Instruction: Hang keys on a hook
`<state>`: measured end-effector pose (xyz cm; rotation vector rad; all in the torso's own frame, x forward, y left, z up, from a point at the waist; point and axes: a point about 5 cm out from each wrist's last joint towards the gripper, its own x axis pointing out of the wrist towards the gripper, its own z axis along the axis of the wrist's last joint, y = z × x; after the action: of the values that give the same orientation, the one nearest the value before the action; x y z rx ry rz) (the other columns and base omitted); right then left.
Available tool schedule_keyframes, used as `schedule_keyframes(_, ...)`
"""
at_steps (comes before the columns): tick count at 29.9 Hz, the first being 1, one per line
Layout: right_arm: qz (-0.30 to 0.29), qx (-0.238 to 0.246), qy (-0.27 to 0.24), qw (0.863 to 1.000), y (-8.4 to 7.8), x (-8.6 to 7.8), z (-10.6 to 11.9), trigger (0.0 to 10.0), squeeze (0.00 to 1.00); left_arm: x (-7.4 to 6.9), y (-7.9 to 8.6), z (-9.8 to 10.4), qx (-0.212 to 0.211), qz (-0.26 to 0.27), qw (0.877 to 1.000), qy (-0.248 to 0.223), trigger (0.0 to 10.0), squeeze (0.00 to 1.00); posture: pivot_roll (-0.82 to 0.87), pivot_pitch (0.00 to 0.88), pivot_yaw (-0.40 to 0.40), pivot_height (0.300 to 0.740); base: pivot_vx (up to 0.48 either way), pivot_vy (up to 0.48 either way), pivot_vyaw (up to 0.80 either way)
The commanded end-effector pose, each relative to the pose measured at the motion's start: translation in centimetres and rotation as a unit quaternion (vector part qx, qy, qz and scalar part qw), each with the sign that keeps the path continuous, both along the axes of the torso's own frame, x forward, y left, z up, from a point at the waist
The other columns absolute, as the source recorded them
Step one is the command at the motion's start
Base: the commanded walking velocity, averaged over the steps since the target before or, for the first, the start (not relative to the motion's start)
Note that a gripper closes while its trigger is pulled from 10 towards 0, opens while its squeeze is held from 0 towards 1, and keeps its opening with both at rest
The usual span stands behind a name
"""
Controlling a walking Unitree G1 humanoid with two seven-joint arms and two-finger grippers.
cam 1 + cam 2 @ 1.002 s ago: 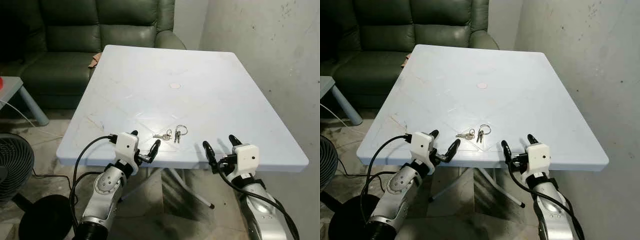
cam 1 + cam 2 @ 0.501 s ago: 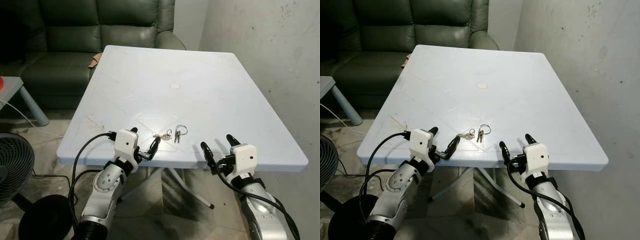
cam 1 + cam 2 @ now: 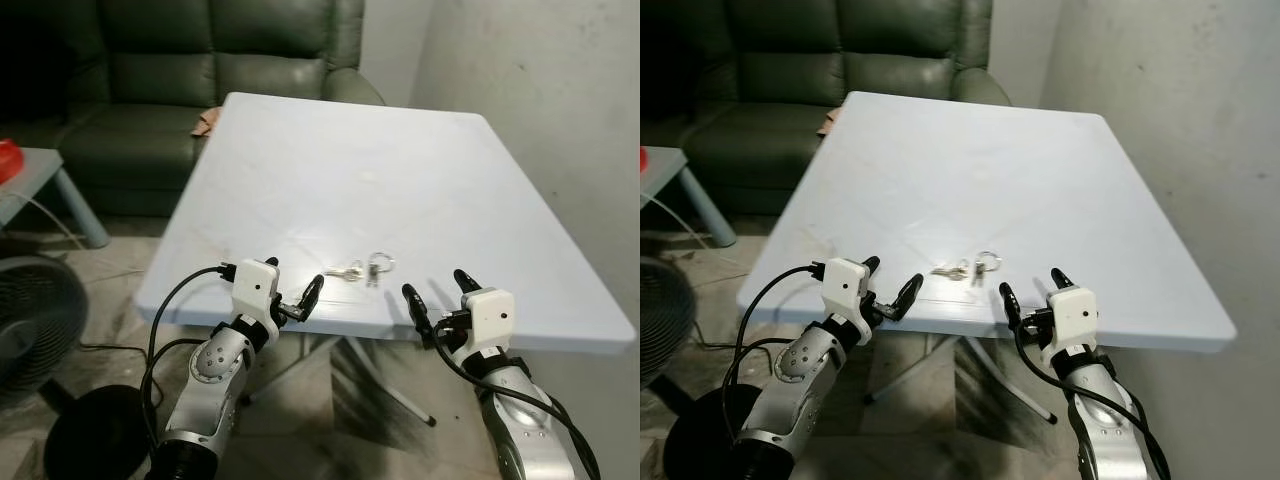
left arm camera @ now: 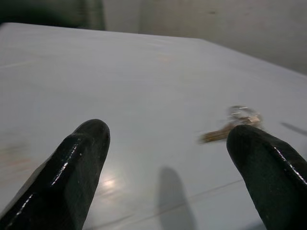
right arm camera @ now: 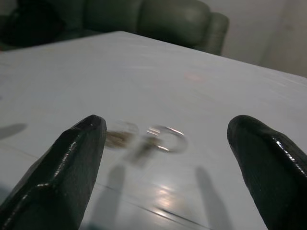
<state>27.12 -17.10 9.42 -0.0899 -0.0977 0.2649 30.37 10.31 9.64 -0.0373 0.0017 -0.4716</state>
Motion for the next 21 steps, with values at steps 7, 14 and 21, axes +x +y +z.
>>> schedule_keyframes(7,0.002,-0.002,-0.005,1.0,-0.16,0.04,0.29,10.0,0.0,0.25,-0.02,0.5,0.001,0.003,1.0,-0.005,10.0,0.0,-0.08,0.017,-0.049,0.74,0.0,0.418,0.0)
schedule_keyframes(14,0.004,0.001,-0.007,1.0,-0.04,-0.04,0.3,10.0,0.0,0.31,0.03,0.64,0.008,0.01,1.0,-0.013,10.0,0.0,-0.08,0.016,-0.051,0.74,0.0,0.099,0.0)
schedule_keyframes(21,0.007,-0.02,-0.003,1.0,-0.11,0.05,0.23,10.0,0.0,0.2,-0.16,0.55,0.008,0.004,1.0,-0.013,10.0,0.0,-0.08,0.012,-0.053,0.74,0.0,0.0,0.0)
